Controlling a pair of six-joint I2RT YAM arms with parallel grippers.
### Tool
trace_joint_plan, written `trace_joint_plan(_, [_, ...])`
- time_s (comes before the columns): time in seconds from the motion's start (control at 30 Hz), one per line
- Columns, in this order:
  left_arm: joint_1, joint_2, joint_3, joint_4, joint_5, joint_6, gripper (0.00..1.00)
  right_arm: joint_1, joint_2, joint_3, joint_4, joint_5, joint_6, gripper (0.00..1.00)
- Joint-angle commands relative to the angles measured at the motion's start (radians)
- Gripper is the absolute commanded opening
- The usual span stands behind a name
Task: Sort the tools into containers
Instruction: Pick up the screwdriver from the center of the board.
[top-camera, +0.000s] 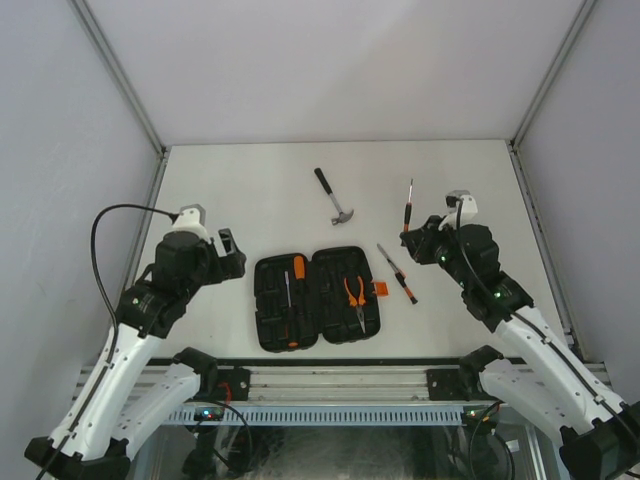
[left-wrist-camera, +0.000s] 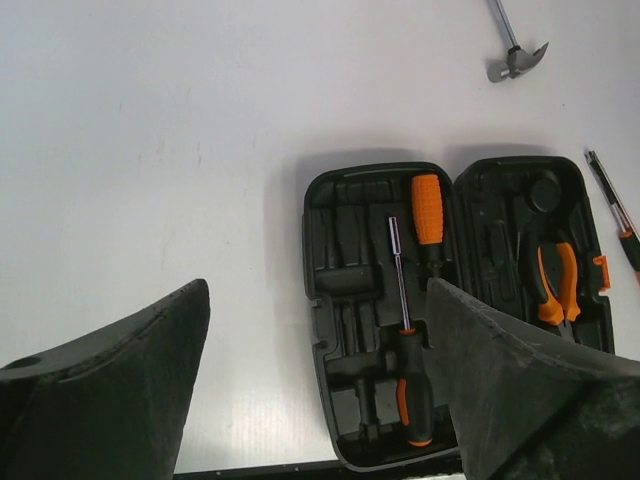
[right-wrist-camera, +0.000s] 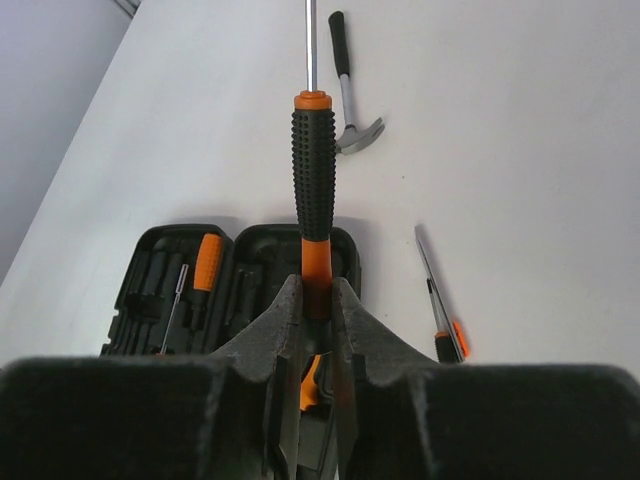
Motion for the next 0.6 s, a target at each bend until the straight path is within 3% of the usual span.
trace_joint_plan(0.0, [0.007, 0.010, 0.024, 0.015, 0.007, 0.005, 0.96, 0.006, -0.009, -0.019, 0.079, 0.001, -0.018, 0.00])
trace_joint_plan(0.23, [0.007, 0.066, 0.106, -0.045, 0.025, -0.014, 1.00, 0.008, -0.016, -0.027, 0.099, 0.025, -0.063, 0.00])
trace_joint_plan(0.43, [0.007, 0.141, 0.133, -0.123, 0.075, -0.037, 0.82, 0.008, -0.028, -0.032, 0.101, 0.021, -0.061, 0.00])
trace_joint_plan(0.57, [0.007, 0.103, 0.119, -0.097, 0.066, -0.079, 0.81, 0.008, -0.039, -0.036, 0.123, 0.001, -0.059, 0.00])
